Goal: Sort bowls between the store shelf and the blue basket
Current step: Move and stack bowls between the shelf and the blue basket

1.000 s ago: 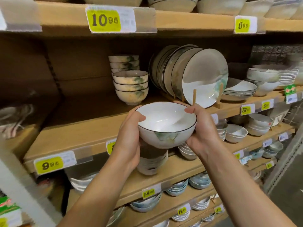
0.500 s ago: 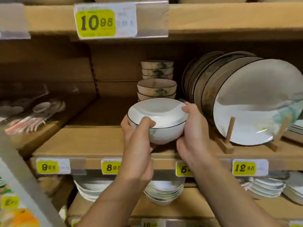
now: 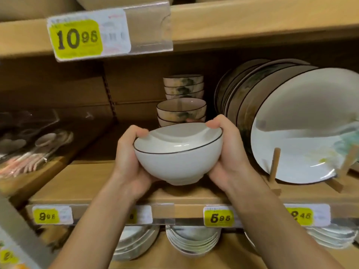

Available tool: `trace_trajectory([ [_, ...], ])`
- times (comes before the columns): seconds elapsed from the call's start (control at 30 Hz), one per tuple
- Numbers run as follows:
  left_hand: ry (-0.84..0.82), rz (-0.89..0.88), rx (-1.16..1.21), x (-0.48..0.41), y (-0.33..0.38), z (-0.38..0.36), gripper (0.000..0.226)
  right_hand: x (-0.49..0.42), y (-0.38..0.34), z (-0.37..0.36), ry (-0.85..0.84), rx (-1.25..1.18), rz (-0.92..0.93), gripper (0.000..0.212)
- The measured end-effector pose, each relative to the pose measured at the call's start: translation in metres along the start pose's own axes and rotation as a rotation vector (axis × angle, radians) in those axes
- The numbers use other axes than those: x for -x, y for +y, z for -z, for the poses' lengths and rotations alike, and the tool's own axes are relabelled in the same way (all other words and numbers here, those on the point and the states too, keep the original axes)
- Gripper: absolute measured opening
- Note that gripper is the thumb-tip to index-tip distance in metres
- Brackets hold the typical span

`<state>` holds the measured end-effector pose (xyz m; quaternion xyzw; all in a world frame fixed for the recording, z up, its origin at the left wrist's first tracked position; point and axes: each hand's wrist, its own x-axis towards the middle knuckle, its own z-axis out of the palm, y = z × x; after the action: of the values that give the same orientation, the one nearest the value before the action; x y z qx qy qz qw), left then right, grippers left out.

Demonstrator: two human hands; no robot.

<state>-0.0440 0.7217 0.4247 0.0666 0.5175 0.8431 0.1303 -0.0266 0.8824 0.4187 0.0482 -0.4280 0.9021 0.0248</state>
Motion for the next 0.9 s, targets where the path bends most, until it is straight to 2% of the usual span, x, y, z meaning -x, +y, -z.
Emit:
trace_trajectory([
  [0.07, 0.017, 0.008, 0.014, 0.0, 0.001, -0.002, 0.047, 0.001, 0.004, -0.002, 0.049, -0.017, 0.041, 0.029],
  [0.23, 0.017, -0.355, 0.019, 0.024, -0.032, -0.018, 0.06, 0.001, 0.009, -0.013, 0.25, 0.063, 0.165, 0.032],
  [0.3, 0.018, -0.373, -0.001, 0.024, -0.037, -0.02, 0.067, 0.004, 0.018, -0.015, 0.277, 0.149, 0.219, 0.034],
  [0.4, 0.067, -0.335, 0.032, 0.013, -0.023, -0.011, 0.047, 0.014, 0.029, -0.013, 0.225, 0.255, 0.325, 0.028],
  [0.47, 0.074, -0.305, 0.092, 0.002, -0.01, 0.001, 0.042, 0.019, 0.026, -0.006, 0.155, 0.319, 0.325, 0.038],
  [0.57, 0.005, -0.203, 0.11, -0.009, 0.01, 0.014, 0.042, 0.026, 0.012, 0.004, -0.168, 0.505, 0.245, 0.06],
  [0.6, -0.013, -0.16, 0.078, -0.012, 0.014, 0.018, 0.039, 0.027, 0.01, 0.005, -0.225, 0.533, 0.218, 0.066],
  [0.67, -0.067, -0.088, -0.004, -0.015, 0.017, 0.025, 0.04, 0.03, 0.007, 0.005, -0.247, 0.564, 0.202, 0.077],
  [0.73, -0.177, -0.071, -0.014, -0.015, 0.019, 0.028, 0.058, 0.029, 0.007, 0.001, -0.222, 0.531, 0.236, 0.079],
  [0.83, -0.38, -0.151, -0.003, -0.016, 0.03, 0.029, 0.066, 0.023, -0.001, -0.006, -0.121, 0.429, 0.334, 0.07],
  [0.9, -0.428, -0.217, -0.106, -0.021, 0.04, 0.029, 0.076, 0.014, -0.012, -0.01, -0.075, 0.426, 0.41, 0.063],
])
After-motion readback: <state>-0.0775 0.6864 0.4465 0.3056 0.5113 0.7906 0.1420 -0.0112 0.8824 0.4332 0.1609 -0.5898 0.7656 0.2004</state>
